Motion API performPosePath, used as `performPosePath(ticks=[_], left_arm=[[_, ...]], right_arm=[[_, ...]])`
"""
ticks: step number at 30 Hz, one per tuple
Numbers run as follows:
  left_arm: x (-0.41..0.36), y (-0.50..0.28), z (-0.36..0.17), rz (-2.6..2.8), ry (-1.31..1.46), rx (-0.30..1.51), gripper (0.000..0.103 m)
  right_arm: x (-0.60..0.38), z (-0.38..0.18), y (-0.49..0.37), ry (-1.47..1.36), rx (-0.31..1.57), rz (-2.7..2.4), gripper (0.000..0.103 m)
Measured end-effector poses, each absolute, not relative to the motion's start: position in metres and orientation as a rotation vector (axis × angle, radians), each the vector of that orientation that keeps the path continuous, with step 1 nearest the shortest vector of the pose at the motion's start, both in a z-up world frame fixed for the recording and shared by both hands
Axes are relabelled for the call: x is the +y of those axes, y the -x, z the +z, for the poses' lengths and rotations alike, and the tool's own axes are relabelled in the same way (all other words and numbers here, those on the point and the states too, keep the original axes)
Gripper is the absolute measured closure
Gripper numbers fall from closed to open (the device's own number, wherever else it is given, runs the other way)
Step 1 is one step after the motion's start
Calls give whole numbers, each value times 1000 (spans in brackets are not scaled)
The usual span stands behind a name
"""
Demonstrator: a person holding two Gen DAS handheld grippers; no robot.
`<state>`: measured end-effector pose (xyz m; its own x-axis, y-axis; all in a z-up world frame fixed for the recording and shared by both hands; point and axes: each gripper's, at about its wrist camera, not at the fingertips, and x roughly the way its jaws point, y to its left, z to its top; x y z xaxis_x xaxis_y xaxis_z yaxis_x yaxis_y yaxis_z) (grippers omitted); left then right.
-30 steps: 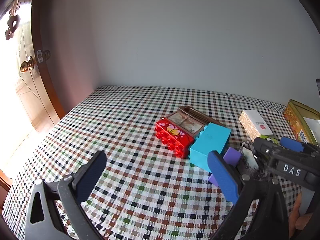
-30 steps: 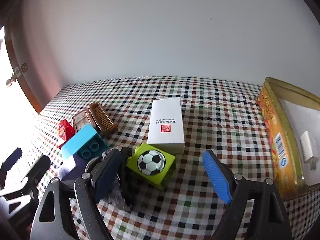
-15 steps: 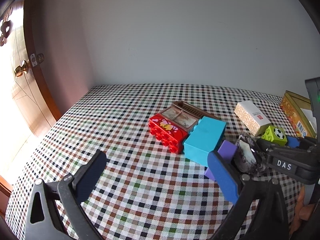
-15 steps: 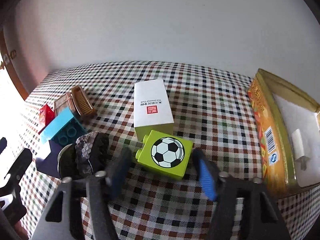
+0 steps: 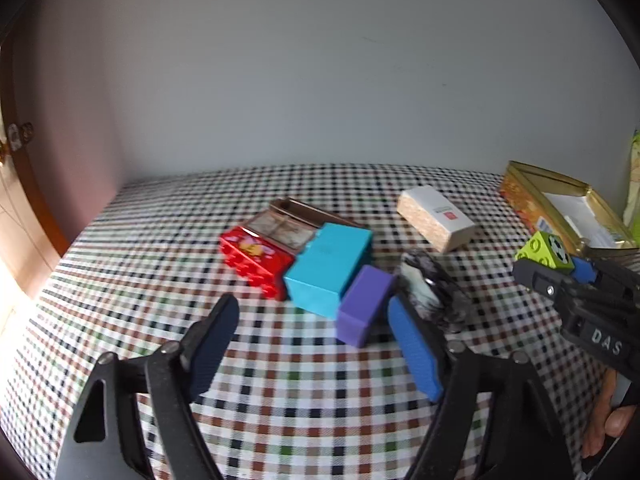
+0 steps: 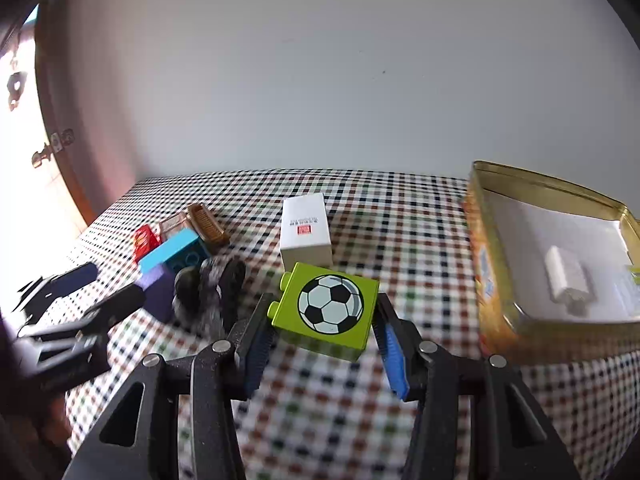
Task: Organize rigid objects
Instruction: 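Grasp the green soccer-ball block with the right gripper, then grasp the purple block with the left gripper while the right gripper lifts the green block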
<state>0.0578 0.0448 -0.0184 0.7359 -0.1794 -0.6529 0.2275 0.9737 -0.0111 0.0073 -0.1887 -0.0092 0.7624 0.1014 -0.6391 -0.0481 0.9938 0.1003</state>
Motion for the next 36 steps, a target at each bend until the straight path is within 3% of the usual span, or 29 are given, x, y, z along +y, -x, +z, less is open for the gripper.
performPosePath(ticks=[5,7,10,20,28,36], left_arm=[[36,-66,-26,-313,-15,778,48],[29,-72,-29,-350,-2,803,67],[23,-79,-34,-379,17,841,81],[20,-91,-45,-350,62,885,85],[42,-59,-19,-254,122,657,85],[50,-49,-14,-165,165,588,85]], right_arm=[[-199,-5,10,-74,686,87,52],[-192,-5,4,-77,699,90,52],[-192,-6,2,-94,713,91,52],[-191,-11,-1,-120,722,95,52],[-193,3,10,-112,607,76,52],[-190,23,26,-40,462,59,52]])
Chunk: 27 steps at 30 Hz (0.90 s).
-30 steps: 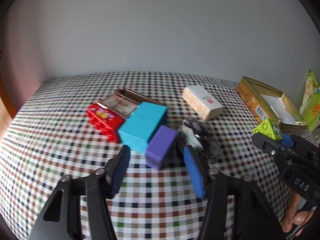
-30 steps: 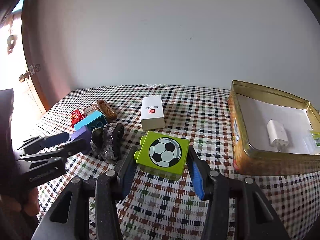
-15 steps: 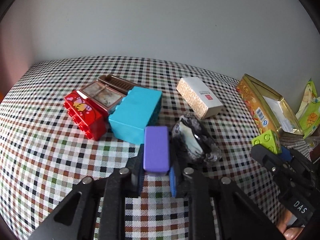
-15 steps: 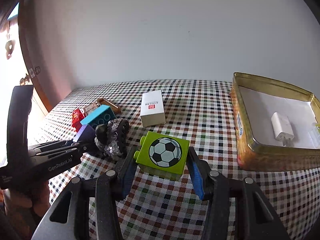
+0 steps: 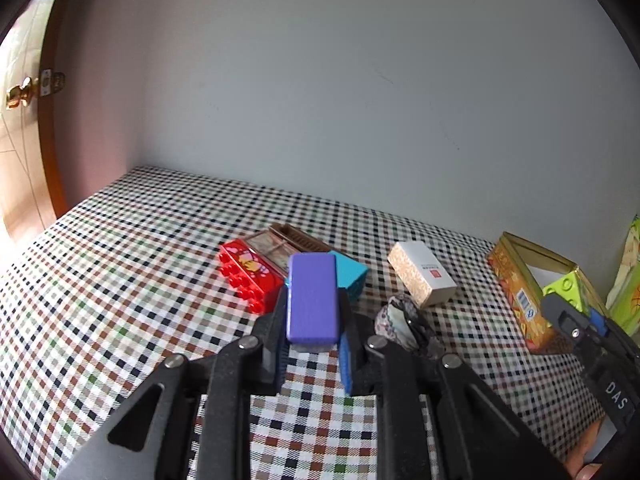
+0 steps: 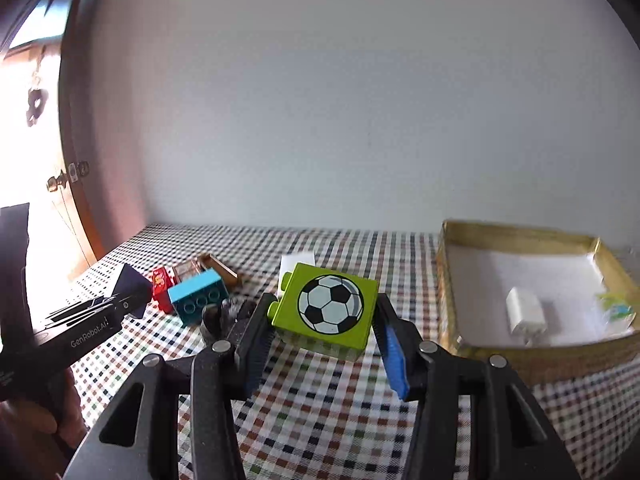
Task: Organize rigid objects
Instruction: 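Grasp the purple block with the left gripper while the right gripper lifts the green block, then carry the purple and green blocks over the gold tin with both grippers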
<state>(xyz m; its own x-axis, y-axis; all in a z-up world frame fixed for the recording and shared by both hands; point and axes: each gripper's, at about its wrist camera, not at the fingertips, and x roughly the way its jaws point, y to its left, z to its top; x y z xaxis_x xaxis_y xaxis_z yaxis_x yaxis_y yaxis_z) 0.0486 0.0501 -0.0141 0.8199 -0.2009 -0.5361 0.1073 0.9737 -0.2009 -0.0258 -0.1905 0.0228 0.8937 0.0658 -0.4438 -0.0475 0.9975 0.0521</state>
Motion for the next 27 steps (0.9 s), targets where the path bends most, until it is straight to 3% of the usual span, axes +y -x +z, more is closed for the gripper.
performPosePath(ticks=[14,27], left_arm=[[-11,-21,0,-175,43,518,85],[-89,-13,8,-265,7,507,85]], right_arm=[[-202,38,53,75,317,32,52],[-282,48,78,-63,257,51,52]])
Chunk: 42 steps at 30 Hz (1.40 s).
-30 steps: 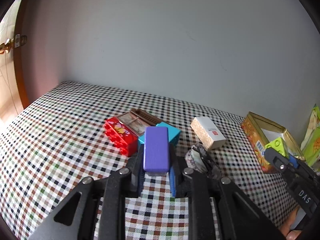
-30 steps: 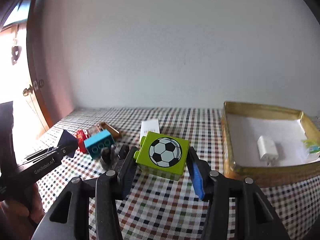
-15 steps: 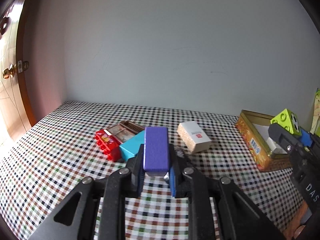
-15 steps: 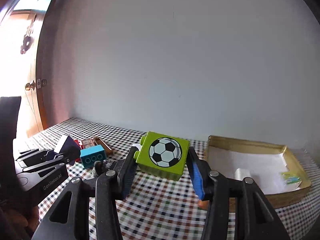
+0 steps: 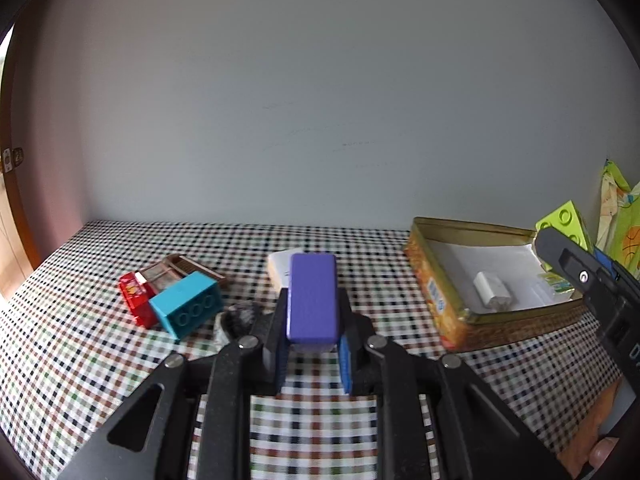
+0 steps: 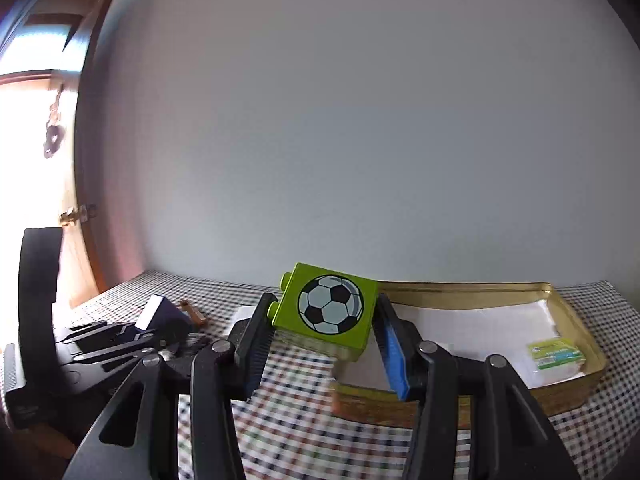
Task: Organize rigid objects
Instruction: 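Carry the purple and green blocks over the gold tin with both grippers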
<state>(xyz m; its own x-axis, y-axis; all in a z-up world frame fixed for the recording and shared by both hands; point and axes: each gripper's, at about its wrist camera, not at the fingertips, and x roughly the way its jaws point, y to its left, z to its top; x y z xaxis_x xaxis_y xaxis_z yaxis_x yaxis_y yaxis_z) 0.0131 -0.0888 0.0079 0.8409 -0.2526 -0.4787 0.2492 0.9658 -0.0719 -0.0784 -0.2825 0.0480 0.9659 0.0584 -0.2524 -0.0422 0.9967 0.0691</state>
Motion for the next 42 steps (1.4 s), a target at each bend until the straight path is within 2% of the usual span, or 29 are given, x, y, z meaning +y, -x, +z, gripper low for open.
performPosePath(ticks=[17,42], left_arm=[[-180,-5,28,-363,-52,482,85],[-288,-24,18,-476,-87,508,85]], right_arm=[[-365,52,94,-13,248,-200,52],[-458,45,65,-57,313,-428,52]])
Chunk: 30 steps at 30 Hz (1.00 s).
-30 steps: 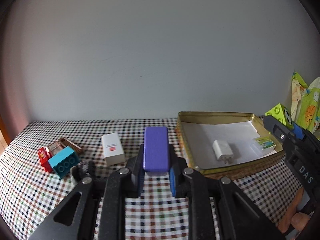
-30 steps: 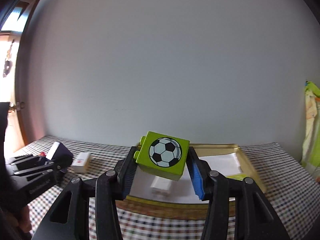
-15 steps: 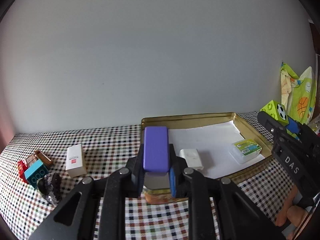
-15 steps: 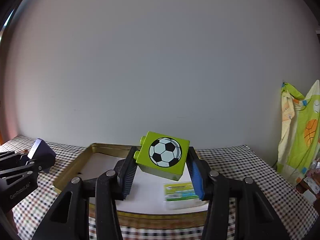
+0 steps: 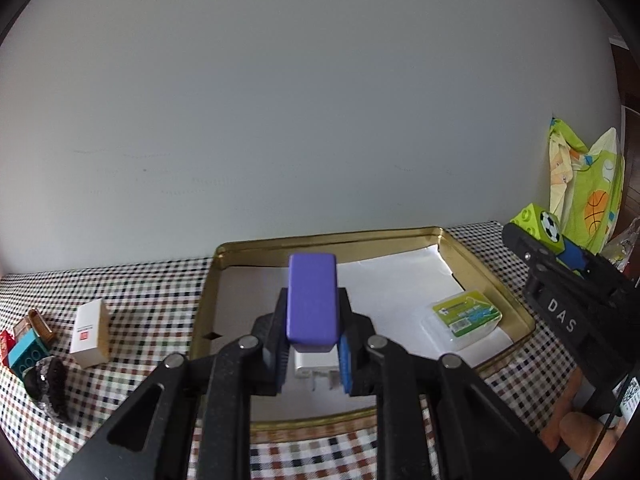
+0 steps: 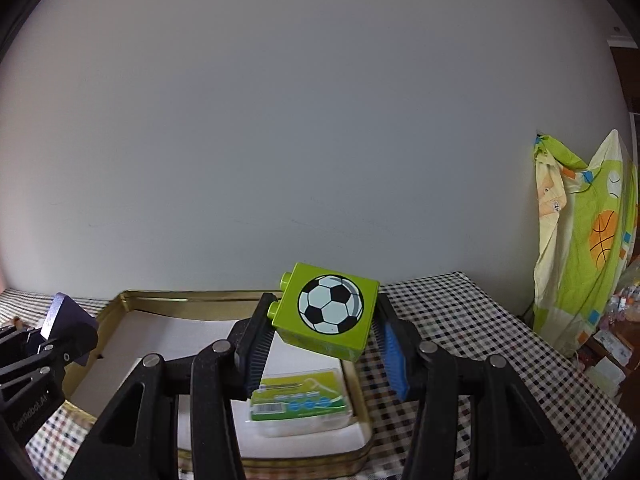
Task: Organize rigid objects
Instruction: 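Carry the purple and green blocks over the gold tin with both grippers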
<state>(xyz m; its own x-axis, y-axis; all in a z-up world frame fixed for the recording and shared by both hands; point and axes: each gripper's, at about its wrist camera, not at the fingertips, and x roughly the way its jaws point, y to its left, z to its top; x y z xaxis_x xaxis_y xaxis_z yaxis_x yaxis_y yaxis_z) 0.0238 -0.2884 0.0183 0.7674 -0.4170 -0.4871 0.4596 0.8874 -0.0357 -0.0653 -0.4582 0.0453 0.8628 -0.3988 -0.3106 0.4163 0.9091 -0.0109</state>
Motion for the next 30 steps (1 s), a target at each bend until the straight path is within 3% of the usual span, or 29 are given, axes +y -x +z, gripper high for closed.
performPosePath(ticks=[30], left_arm=[[-346,-43,-5,-455,-130,582,85]], right_arm=[[-476,22,18,-44,461,-416,51]])
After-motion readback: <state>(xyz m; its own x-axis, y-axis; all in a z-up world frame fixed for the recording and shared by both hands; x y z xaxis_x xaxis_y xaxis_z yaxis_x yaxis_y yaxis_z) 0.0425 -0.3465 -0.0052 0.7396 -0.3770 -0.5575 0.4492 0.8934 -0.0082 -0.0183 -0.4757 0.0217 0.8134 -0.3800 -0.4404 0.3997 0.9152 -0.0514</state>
